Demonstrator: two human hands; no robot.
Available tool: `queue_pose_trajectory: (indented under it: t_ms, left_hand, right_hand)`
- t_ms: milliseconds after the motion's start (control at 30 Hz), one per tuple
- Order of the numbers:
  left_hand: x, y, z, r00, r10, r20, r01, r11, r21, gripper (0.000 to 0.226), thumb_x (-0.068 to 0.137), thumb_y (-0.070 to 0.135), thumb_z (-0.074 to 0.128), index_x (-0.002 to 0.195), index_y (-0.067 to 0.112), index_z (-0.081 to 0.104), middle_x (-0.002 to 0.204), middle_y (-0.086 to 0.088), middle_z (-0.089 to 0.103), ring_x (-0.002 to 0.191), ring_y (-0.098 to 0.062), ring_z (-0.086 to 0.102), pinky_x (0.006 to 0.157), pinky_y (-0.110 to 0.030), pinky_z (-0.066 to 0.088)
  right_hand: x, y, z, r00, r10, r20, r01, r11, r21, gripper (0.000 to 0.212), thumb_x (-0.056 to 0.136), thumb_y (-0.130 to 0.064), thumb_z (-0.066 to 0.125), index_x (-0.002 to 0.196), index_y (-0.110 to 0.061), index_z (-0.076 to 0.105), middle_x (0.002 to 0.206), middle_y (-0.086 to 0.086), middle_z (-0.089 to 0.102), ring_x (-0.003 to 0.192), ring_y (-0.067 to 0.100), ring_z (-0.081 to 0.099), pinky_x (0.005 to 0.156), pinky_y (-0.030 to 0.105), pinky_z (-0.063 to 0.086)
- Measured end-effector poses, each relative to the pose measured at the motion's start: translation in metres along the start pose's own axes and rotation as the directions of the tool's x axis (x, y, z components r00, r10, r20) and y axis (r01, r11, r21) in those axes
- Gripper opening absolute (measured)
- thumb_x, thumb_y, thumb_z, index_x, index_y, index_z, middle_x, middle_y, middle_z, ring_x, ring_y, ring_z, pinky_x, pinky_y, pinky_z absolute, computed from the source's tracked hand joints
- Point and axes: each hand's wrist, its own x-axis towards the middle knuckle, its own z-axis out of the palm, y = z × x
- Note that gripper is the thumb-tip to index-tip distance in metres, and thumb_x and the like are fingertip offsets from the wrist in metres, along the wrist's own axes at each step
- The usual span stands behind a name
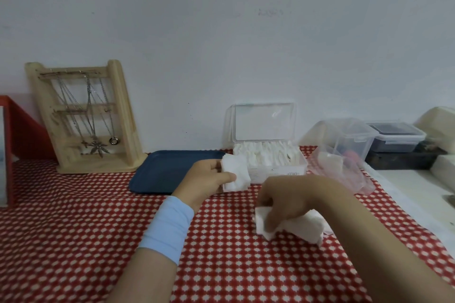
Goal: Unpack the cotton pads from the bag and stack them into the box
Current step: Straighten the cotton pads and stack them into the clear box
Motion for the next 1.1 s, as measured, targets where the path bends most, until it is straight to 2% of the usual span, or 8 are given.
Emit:
queue_pose_trajectory:
  t_ms: [100,167,233,433,533,700,833,1100]
  left_hand:
    - [-0.001,-0.001,0.002,1.000,-0.013,-0.009,0.012,0.997,-0.082,0.015,0.094,0.009,0.066,0.106,0.012,0.075,0.102,-0.005,0.079,0.098,-0.023,0.076,0.095,-0.046,0.059]
    - [-0.001,-0.002,0.005,1.000,-0.023,0.011,0.025,0.990,-0.140,0.016,0.096,0.013,0.063,0.106,0.011,0.076,0.102,-0.007,0.079,0.099,-0.026,0.076,0.096,-0.048,0.058]
    - [-0.003,0.000,0.008,0.998,-0.026,0.051,0.037,0.975,-0.220,0.017,0.098,0.013,0.063,0.109,0.010,0.075,0.104,-0.009,0.079,0.100,-0.028,0.076,0.096,-0.046,0.058]
    - [-0.014,0.011,0.016,0.988,-0.033,0.151,0.096,0.895,-0.436,0.021,0.099,0.007,0.060,0.118,0.002,0.070,0.107,-0.018,0.077,0.096,-0.030,0.077,0.075,-0.034,0.063]
    - [-0.014,0.011,0.016,0.988,-0.035,0.152,0.098,0.898,-0.429,0.025,0.101,0.013,0.060,0.120,0.001,0.069,0.108,-0.019,0.077,0.098,-0.032,0.076,0.078,-0.036,0.064]
    - [-0.013,0.015,0.017,0.985,-0.034,0.167,0.108,0.882,-0.458,0.032,0.105,0.024,0.052,0.123,0.000,0.066,0.110,-0.020,0.076,0.102,-0.033,0.074,0.079,-0.037,0.063]
    - [-0.012,0.015,0.017,0.988,-0.010,0.152,0.081,0.880,-0.468,0.035,0.102,0.027,0.058,0.123,0.001,0.066,0.109,-0.020,0.076,0.101,-0.032,0.075,0.082,-0.038,0.062]
    - [-0.009,0.009,0.015,0.997,-0.062,0.053,0.080,0.859,-0.506,0.023,0.099,0.016,0.064,0.116,0.002,0.070,0.105,-0.016,0.078,0.095,-0.030,0.077,0.077,-0.036,0.063]
  right_hand:
    - [0.001,0.006,-0.006,0.957,-0.045,-0.286,0.129,0.951,0.281,0.017,0.086,-0.033,0.075,0.101,-0.026,0.072,0.094,-0.008,0.073,0.087,0.008,0.069,0.081,0.027,0.057]
    - [0.000,0.005,-0.010,0.894,0.046,-0.446,0.243,0.787,0.567,0.016,0.085,-0.023,0.079,0.099,-0.015,0.075,0.086,-0.001,0.075,0.074,0.006,0.069,0.069,0.023,0.055]
    - [0.001,0.003,-0.012,0.856,0.156,-0.492,0.293,0.638,0.712,0.015,0.083,-0.020,0.082,0.092,-0.008,0.077,0.075,0.000,0.075,0.062,0.006,0.065,0.059,0.024,0.051]
    - [0.006,-0.002,-0.008,0.803,0.297,-0.516,0.251,0.616,0.747,0.013,0.083,-0.019,0.082,0.087,-0.008,0.077,0.070,-0.001,0.073,0.048,0.000,0.061,0.049,0.020,0.050]
    - [0.007,-0.004,-0.008,0.780,0.323,-0.536,0.234,0.643,0.729,0.017,0.081,-0.020,0.084,0.090,-0.008,0.076,0.076,0.003,0.074,0.044,-0.001,0.057,0.045,0.017,0.047]
    - [0.012,-0.004,-0.004,0.703,0.425,-0.570,0.232,0.621,0.749,0.025,0.077,-0.022,0.087,0.090,-0.019,0.066,0.072,0.008,0.076,0.058,0.019,0.069,0.048,0.024,0.053]
    - [0.015,-0.005,-0.002,0.680,0.455,-0.575,0.222,0.621,0.752,0.028,0.075,-0.023,0.089,0.091,-0.017,0.066,0.074,0.006,0.076,0.062,0.019,0.075,0.050,0.026,0.052]
    - [0.015,0.001,-0.004,0.632,0.479,-0.610,0.178,0.676,0.715,0.033,0.070,-0.032,0.092,0.073,-0.012,0.066,0.061,0.002,0.073,0.064,0.019,0.074,0.055,0.028,0.054]
